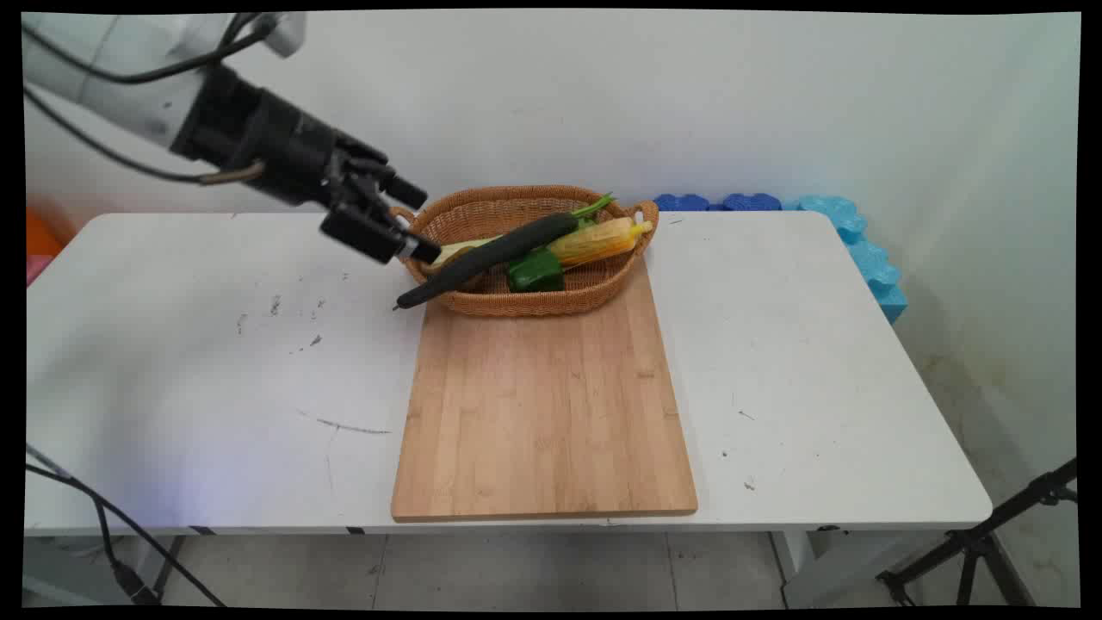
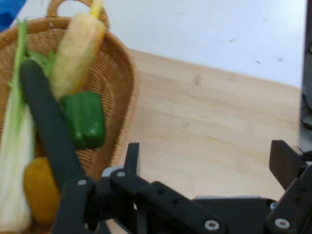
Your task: Pick up the cucumber from the vegetable basket
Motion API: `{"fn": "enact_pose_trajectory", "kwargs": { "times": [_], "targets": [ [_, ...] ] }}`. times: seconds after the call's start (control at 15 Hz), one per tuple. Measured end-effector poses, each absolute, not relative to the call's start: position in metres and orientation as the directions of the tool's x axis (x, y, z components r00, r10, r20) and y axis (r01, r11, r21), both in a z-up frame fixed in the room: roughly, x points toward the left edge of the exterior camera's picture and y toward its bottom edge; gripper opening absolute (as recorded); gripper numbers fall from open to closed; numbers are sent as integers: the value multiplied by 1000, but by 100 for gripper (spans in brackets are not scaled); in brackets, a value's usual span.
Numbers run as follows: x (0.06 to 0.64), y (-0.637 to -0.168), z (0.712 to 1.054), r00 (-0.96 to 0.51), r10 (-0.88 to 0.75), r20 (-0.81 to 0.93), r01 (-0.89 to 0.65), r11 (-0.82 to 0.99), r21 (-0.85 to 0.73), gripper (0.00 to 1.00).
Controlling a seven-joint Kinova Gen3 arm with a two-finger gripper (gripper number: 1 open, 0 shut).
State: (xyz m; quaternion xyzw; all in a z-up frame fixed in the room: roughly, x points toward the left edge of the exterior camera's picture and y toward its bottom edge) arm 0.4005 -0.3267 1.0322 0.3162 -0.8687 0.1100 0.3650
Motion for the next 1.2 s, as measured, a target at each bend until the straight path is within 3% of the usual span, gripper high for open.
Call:
{"fn": "enact_pose_trajectory", "kwargs": {
  "times": [0.73, 1.2],
  "targets": [
    [372, -411, 1030, -481, -545, 686, -750, 662, 0, 100],
    [355, -459, 1001, -425, -632, 649, -826, 563, 7, 100]
  ]
}}
